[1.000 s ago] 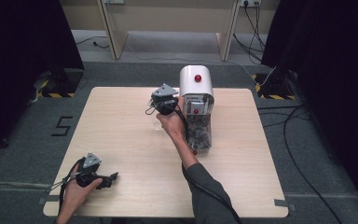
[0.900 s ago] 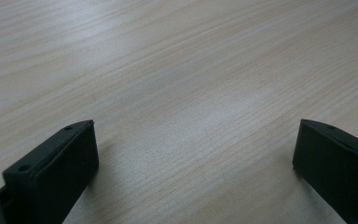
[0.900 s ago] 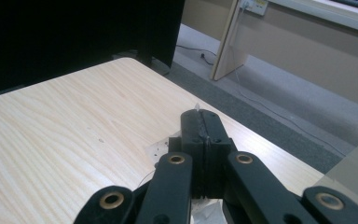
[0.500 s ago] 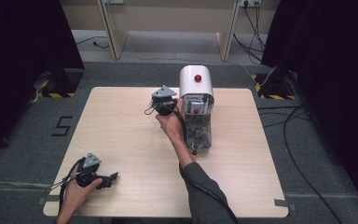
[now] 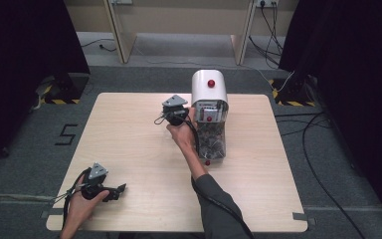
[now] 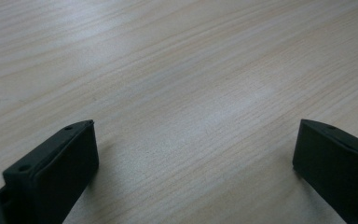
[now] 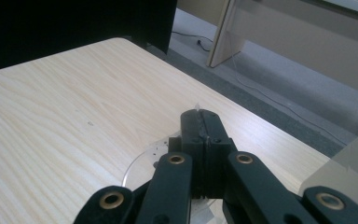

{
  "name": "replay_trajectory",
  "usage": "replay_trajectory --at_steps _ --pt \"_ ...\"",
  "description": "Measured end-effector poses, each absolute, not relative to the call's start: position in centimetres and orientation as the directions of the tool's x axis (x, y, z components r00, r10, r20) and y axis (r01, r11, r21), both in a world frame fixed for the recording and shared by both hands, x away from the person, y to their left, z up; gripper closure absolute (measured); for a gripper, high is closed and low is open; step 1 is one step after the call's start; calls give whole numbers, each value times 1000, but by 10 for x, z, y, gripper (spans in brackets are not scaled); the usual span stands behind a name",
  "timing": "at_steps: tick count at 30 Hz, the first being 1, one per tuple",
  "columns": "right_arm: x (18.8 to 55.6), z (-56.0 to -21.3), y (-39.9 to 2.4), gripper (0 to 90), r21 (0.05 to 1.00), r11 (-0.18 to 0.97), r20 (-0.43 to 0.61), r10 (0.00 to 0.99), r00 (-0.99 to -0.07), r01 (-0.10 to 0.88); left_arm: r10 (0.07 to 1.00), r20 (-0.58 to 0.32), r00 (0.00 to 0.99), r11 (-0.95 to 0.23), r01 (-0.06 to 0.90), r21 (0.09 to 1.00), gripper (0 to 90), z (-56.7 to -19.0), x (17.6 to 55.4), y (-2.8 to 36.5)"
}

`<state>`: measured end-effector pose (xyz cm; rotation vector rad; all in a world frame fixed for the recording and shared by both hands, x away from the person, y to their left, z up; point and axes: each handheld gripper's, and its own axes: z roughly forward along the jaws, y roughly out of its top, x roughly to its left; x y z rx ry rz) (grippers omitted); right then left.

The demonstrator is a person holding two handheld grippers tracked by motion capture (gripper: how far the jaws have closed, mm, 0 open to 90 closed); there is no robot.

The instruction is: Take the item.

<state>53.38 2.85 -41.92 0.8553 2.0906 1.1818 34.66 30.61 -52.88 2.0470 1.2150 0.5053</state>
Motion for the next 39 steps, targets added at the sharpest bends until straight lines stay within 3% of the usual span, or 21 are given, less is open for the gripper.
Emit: replay_trajectory --at_steps 25,39 --pt "533 -430 34 895 856 444 -190 747 -637 264 874 -16 486 -323 604 729 0 -529 347 306" --pt "532 -436 35 812 852 447 -184 742 -644 271 875 -18 485 -320 604 730 0 -529 346 306"
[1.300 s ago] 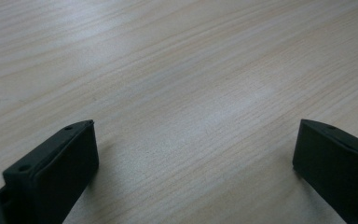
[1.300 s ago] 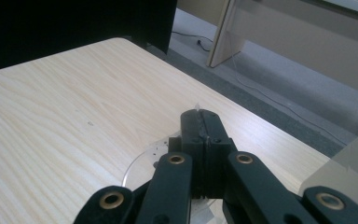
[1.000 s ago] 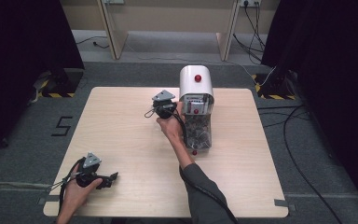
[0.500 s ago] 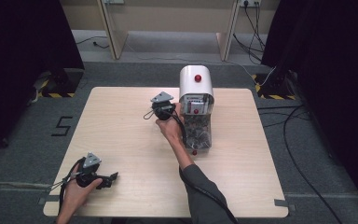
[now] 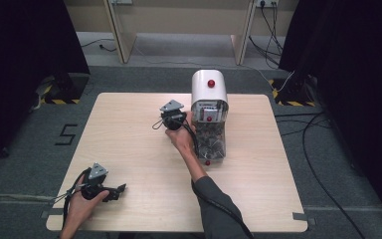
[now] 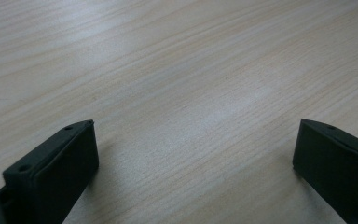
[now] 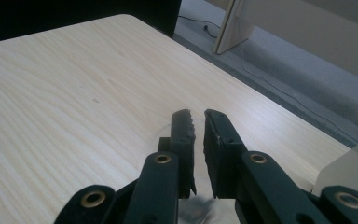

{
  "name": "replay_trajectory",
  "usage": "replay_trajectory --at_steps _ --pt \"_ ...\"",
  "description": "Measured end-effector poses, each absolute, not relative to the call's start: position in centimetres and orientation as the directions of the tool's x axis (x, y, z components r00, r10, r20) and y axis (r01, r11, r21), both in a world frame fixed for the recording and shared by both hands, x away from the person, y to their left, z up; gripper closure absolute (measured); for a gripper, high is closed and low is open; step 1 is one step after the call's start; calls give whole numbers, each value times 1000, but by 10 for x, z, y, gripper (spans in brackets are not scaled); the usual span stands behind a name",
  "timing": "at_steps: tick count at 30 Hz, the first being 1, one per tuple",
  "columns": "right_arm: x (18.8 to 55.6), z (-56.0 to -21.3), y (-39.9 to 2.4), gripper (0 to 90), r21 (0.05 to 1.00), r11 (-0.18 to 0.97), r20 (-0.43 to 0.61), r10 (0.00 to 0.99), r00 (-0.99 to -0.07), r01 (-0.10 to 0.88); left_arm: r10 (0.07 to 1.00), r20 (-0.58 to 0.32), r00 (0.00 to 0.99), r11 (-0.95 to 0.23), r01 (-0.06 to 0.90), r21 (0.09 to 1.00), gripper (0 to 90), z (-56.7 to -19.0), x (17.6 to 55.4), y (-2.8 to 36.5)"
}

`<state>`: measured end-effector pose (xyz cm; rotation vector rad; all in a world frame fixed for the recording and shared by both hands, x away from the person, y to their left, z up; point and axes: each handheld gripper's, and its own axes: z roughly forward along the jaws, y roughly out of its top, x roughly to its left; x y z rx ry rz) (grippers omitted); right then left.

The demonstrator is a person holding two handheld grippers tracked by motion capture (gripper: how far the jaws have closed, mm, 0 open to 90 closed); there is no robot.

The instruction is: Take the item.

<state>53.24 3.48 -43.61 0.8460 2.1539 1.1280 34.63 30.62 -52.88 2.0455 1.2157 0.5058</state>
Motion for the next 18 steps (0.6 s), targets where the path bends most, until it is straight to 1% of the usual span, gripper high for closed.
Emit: replay_trajectory --at_steps 7,18 --pt "530 -429 32 779 863 436 -181 739 -648 256 874 -17 485 -321 604 729 0 -529 346 306" --pt "525 -427 26 732 869 415 -143 733 -665 270 874 -17 486 -322 604 729 0 -529 346 306"
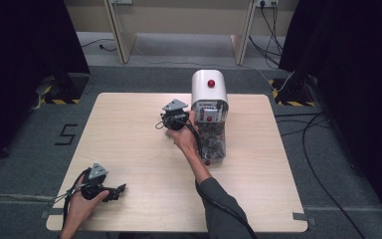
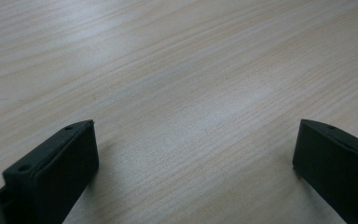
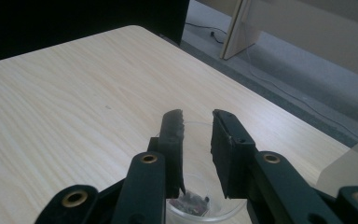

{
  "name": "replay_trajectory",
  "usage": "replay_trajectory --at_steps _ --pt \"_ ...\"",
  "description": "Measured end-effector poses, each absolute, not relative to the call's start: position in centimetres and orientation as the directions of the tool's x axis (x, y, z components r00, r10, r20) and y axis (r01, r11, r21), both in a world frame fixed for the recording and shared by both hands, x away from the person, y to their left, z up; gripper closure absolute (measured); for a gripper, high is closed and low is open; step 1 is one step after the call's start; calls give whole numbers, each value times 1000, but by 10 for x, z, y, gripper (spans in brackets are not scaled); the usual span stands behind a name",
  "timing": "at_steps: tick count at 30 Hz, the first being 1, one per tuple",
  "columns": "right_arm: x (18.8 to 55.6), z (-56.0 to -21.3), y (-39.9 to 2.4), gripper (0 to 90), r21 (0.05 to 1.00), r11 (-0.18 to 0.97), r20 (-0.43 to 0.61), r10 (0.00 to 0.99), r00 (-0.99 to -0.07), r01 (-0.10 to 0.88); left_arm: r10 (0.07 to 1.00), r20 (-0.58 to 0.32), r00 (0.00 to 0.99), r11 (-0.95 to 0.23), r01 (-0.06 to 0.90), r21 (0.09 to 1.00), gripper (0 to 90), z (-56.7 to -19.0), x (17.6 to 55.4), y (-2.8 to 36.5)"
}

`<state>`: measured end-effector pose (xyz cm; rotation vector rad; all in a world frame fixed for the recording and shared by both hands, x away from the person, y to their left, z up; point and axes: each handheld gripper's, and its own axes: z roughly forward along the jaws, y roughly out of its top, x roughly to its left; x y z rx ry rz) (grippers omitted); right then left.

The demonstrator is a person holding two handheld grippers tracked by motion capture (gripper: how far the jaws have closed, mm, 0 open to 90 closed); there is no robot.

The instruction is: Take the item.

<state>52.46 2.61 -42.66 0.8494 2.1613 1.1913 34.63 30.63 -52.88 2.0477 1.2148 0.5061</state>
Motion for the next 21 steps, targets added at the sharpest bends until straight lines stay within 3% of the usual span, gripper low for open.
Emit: replay_trajectory --at_steps 21 --pt "496 -423 15 605 875 417 -117 675 -728 246 875 -16 484 -320 603 731 0 -529 346 306"
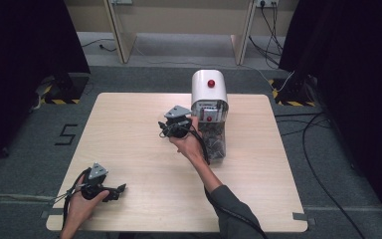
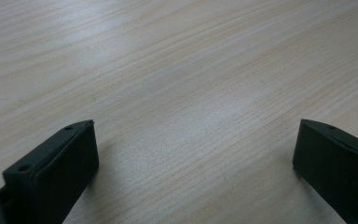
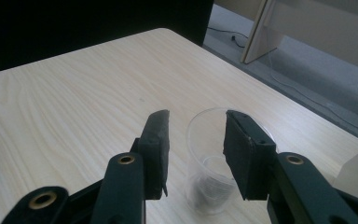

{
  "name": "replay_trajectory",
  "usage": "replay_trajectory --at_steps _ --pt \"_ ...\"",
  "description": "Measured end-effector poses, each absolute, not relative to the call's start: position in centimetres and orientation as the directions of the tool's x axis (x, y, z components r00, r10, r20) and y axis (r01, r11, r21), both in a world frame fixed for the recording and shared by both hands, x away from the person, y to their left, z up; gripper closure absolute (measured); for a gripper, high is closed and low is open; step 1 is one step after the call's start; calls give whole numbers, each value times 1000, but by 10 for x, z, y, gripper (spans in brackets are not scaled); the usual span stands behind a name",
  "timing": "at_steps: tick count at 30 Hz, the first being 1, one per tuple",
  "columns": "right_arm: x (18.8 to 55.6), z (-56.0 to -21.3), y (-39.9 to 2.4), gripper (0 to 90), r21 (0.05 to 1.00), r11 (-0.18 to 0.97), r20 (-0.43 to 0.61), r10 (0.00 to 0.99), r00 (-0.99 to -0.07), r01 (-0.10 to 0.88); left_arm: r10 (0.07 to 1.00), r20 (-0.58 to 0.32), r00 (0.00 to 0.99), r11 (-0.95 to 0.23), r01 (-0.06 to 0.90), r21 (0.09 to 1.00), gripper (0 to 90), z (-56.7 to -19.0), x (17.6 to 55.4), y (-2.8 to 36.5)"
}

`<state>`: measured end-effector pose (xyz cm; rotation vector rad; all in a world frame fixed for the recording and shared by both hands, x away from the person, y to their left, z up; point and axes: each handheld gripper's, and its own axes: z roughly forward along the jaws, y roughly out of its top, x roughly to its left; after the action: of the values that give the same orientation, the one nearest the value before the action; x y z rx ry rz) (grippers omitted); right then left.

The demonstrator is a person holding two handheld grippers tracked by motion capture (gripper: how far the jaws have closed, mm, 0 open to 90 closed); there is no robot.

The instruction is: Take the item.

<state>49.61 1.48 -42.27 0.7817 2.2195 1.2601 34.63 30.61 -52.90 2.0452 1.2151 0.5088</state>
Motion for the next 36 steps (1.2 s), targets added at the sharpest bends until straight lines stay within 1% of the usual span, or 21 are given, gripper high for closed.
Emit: replay_trajectory --at_steps 4,18,26,28,36 --pt "490 -423 12 560 878 411 -110 670 -734 245 875 -16 484 -320 603 731 0 -529 346 306" --pt "472 -424 -3 527 882 412 -104 644 -758 228 875 -15 484 -319 601 733 0 -529 346 306" --pt "456 -428 -15 517 888 400 -83 621 -779 224 875 -15 484 -320 601 733 0 -529 346 306" --pt "449 -429 -20 511 892 388 -65 616 -785 231 875 -16 483 -318 601 733 0 -529 346 306" --pt "441 -434 -31 497 898 373 -50 616 -786 234 875 -16 483 -318 601 733 0 -529 346 306"
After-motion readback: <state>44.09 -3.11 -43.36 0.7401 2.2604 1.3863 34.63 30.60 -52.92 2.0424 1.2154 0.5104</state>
